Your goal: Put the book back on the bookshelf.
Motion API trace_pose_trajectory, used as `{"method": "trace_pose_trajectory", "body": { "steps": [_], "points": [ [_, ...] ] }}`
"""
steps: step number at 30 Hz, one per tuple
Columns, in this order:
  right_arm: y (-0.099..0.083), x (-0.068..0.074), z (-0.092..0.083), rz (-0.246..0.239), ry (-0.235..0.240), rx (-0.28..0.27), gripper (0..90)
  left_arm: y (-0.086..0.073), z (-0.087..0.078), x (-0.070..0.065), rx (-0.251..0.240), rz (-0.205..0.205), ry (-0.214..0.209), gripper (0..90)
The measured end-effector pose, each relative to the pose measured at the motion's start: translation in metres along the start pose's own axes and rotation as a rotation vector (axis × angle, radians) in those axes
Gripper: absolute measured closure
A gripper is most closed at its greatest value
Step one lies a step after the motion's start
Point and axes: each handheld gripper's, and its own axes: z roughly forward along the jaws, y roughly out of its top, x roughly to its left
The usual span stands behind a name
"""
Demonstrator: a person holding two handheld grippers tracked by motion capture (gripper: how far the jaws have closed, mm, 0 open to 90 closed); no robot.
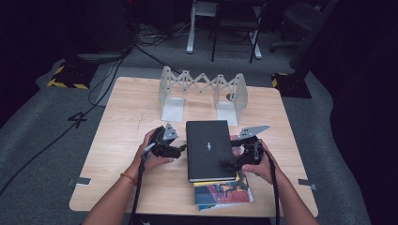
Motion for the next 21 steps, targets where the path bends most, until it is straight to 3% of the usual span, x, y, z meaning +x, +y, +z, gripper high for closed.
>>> {"method": "trace_pose_trajectory", "body": {
  "steps": [8,13,15,16,21],
  "points": [
    [0.004,-0.002,0.007,-0.006,0.013,-0.016,0.2,-0.002,0.0,0.007,-0.014,-0.012,0.057,27.3],
    [0.004,-0.003,0.007,-0.009,0.016,-0.022,0.2,0.0,0.005,0.021,-0.027,-0.076,0.017,28.5],
    [0.004,-0.003,0.007,-0.013,0.016,-0.023,0.2,0.003,0.007,0.022,-0.028,-0.058,0.041,28.8],
    [0.004,-0.003,0.007,-0.015,0.017,-0.024,0.2,0.004,0.01,0.023,-0.02,-0.058,0.033,29.3],
    [0.004,-0.004,0.007,-0.023,0.023,-0.035,0.2,0.005,0.019,0.034,-0.025,-0.117,0.012,29.9]
  ]
}}
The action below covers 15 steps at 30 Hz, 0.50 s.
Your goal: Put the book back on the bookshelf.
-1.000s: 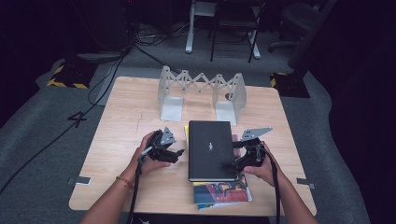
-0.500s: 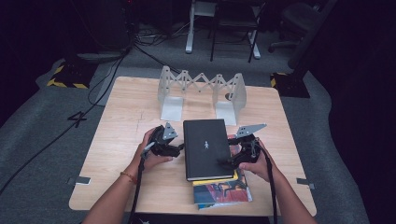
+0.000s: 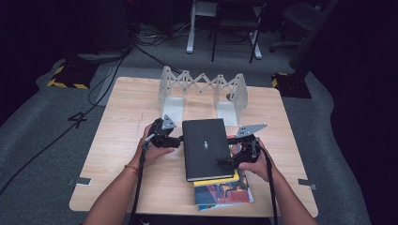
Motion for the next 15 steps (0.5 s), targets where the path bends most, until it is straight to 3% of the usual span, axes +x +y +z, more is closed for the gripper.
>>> {"method": "trace_pose_trajectory", "body": {
  "steps": [4,8,11,12,15],
  "points": [
    [0.0,0.0,0.0,-0.014,0.0,-0.01,0.2,0.001,0.003,0.006,-0.003,-0.016,-0.014,31.1],
    [0.001,0.001,-0.001,-0.036,-0.008,-0.016,0.3,0.003,0.0,0.006,-0.037,0.017,-0.041,39.6],
    [0.002,0.004,-0.001,-0.072,-0.031,-0.036,0.4,0.006,-0.004,0.005,-0.069,0.04,-0.064,60.1],
    [0.002,0.004,-0.001,-0.072,-0.031,-0.036,0.4,0.007,-0.004,0.004,-0.079,0.045,-0.078,60.1],
    [0.003,0.006,-0.003,-0.1,-0.052,-0.056,0.6,0.012,-0.008,0.006,-0.118,0.041,-0.104,74.5]
  ]
}}
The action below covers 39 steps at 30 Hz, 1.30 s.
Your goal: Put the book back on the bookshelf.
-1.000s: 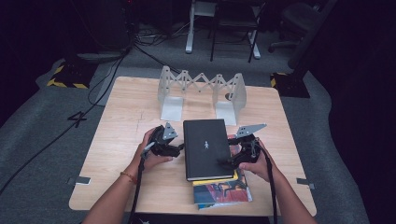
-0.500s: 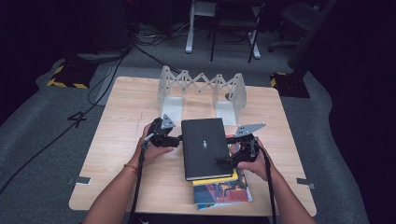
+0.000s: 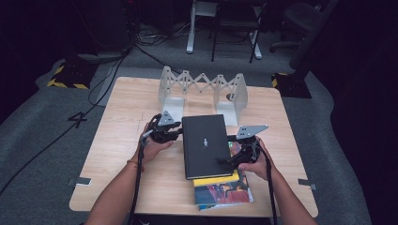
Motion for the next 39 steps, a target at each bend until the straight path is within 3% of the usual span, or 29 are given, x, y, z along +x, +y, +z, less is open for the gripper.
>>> {"method": "trace_pose_trajectory", "body": {
  "steps": [7,11,18,23,26,29,32,39],
  "points": [
    [0.007,0.005,-0.002,-0.076,-0.06,-0.027,1.4,0.012,-0.007,0.006,-0.057,-0.031,-0.05,84.5],
    [0.012,0.003,-0.006,-0.087,-0.086,-0.056,8.0,0.025,-0.014,0.006,-0.076,-0.015,-0.07,85.4],
    [0.019,0.003,-0.015,-0.094,-0.122,-0.099,15.0,0.042,-0.021,-0.001,-0.052,0.042,-0.052,89.2],
    [0.023,0.003,-0.023,-0.093,-0.155,-0.153,20.5,0.055,-0.025,-0.007,-0.067,0.052,-0.059,89.7],
    [0.026,0.002,-0.031,-0.091,-0.186,-0.191,24.7,0.069,-0.026,-0.01,-0.031,0.107,-0.045,89.8],
    [0.026,0.003,-0.033,-0.098,-0.2,-0.203,25.3,0.072,-0.027,-0.011,-0.031,0.107,-0.04,89.8],
    [0.027,0.004,-0.035,-0.113,-0.224,-0.215,26.7,0.076,-0.029,-0.011,-0.062,0.082,-0.05,89.8],
    [0.036,0.004,-0.043,-0.147,-0.282,-0.236,33.6,0.094,-0.038,-0.014,-0.094,0.095,-0.027,89.8]
  ]
}}
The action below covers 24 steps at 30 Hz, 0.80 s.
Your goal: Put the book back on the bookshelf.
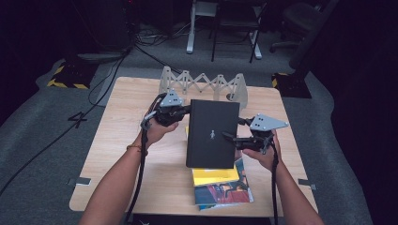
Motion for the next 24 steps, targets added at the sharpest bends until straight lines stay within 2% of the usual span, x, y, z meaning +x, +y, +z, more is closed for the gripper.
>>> {"method": "trace_pose_trajectory", "body": {
  "steps": [5,8,10,11,16,19,24],
  "points": [
    [0.007,-0.002,-0.009,-0.025,-0.049,-0.034,41.1,0.012,-0.005,-0.006,-0.012,0.016,0.015,89.8],
    [0.007,-0.001,-0.012,-0.027,-0.049,-0.04,42.3,0.015,-0.009,-0.011,-0.009,0.028,0.02,89.8],
    [0.008,0.001,-0.014,-0.037,-0.045,-0.048,45.0,0.015,-0.012,-0.013,-0.006,0.035,0.03,89.8],
    [0.009,0.004,-0.018,-0.052,-0.032,-0.061,49.1,0.015,-0.014,-0.015,-0.002,0.042,0.037,89.8],
    [0.008,0.01,-0.024,-0.068,-0.019,-0.087,51.9,0.013,-0.024,-0.022,-0.031,0.041,0.023,89.8],
    [0.007,0.013,-0.032,-0.076,0.015,-0.106,55.3,0.012,-0.03,-0.03,-0.058,0.032,0.007,89.7],
    [0.008,0.021,-0.04,-0.105,0.042,-0.107,58.0,0.016,-0.035,-0.036,-0.058,0.04,0.003,87.4]
  ]
}}
